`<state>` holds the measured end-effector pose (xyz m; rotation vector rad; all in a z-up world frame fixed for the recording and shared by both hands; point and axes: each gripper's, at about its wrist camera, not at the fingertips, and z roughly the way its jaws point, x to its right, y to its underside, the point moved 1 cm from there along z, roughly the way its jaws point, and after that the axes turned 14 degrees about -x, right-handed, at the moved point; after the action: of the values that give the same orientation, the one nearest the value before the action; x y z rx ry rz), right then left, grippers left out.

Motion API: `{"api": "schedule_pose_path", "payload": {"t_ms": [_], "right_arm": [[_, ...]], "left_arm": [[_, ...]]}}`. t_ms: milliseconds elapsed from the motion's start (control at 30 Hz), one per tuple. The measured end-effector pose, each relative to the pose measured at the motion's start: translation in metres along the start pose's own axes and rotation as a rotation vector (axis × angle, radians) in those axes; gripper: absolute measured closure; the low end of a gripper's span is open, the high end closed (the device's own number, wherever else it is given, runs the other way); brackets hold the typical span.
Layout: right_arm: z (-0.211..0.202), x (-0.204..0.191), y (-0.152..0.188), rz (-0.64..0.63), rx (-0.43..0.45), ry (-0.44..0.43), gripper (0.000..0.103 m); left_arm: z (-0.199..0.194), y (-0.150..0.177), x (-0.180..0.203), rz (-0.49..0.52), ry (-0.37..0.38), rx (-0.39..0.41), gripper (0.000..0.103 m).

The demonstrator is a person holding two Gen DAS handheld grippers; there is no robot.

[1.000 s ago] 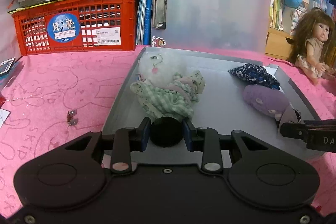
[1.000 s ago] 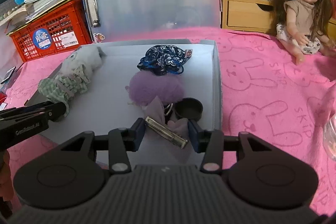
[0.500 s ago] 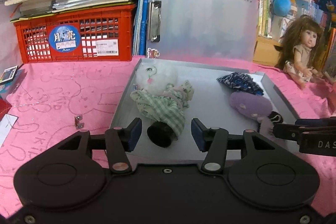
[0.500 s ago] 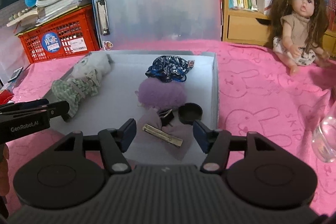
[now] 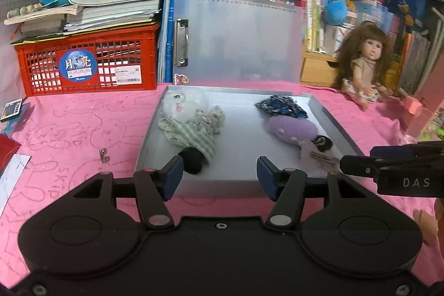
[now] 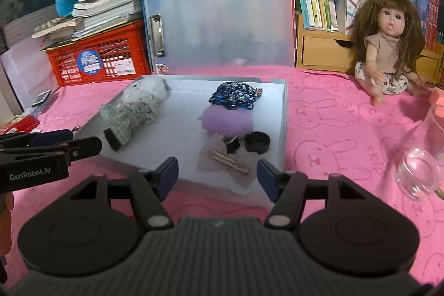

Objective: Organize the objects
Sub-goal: 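Pull both tools back toward the red knit item and another black cap, then close left tool on the red knit item while right tool grips the black cap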

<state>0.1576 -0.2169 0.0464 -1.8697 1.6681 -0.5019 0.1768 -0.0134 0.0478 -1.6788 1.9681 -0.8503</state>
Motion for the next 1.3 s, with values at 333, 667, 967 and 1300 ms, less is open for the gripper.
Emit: {"api": "schedule_pose_path", "payload": {"t_ms": [333,667,967,1300], "right_arm": [[-0.023,-0.004,0.03,-0.035,0.033,-0.012,0.025],[-0.032,-0.011,0.059,-0.083,0.039,-0.027,0.024],[-0.04,-0.026,0.08,-0.191,0.048,-0.071,0.021],[-0.03,-0.049,0.102,-0.303,-0.004,-0.097,0.021]], "left_arm": [[-0.023,0.029,0.008,0.046,0.032,0.003,0.041],[-0.029,0.049,0.015,0.081,0.053,-0.011,0.039],[-0.028,0.057,0.02,0.098,0.077,-0.023,0.037],[-0.022,0.059,0.033,0.159,0.139,-0.046,0.026]]}}
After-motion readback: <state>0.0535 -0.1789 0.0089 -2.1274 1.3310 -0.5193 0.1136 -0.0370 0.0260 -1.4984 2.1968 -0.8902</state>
